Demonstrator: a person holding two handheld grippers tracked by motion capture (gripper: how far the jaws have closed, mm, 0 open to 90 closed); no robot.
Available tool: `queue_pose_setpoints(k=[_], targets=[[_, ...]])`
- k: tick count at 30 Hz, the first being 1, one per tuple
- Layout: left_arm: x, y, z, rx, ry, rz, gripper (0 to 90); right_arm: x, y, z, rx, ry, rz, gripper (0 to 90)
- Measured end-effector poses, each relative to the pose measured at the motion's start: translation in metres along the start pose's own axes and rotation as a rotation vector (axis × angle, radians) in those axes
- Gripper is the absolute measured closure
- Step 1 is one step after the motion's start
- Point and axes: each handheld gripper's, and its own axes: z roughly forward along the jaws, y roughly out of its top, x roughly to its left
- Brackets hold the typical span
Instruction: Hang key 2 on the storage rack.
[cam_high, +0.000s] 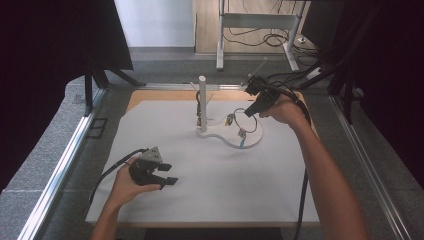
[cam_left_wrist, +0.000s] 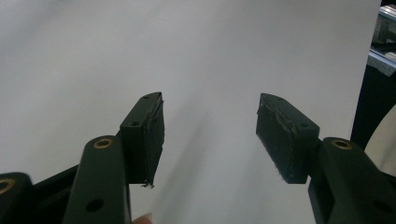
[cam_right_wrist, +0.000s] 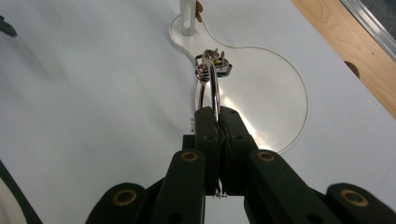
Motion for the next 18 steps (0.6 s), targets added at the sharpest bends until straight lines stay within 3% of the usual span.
queue_pose_setpoints(k=[18], targets=[[0.001, 0.0, -0.002, -0.006, -0.003, 0.002, 42.6, -0.01, 0.017, 0.001, -0.026, -0.003, 0.019, 87.6]])
